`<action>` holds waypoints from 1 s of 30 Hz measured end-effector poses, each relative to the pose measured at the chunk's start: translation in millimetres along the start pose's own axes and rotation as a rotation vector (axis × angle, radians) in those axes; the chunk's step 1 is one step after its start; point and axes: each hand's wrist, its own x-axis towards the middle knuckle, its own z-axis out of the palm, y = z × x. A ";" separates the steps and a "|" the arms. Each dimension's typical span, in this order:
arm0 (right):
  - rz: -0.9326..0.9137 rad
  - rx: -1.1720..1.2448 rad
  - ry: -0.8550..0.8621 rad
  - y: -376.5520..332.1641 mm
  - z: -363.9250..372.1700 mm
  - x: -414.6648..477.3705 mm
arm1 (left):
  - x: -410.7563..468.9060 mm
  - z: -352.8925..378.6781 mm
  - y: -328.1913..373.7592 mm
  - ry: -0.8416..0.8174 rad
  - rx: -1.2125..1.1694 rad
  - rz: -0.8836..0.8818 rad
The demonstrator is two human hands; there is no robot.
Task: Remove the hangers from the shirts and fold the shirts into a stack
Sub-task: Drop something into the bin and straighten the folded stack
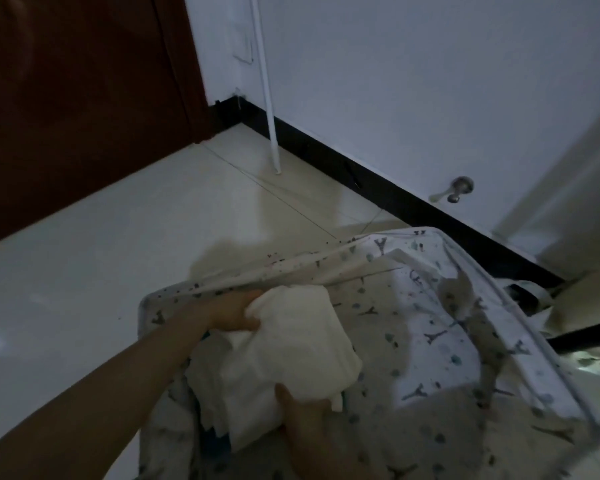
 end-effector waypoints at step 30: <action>-0.083 0.448 0.555 -140.4 -447.0 -802.5 | -605.9 -127.9 585.5 -0.197 -0.142 0.390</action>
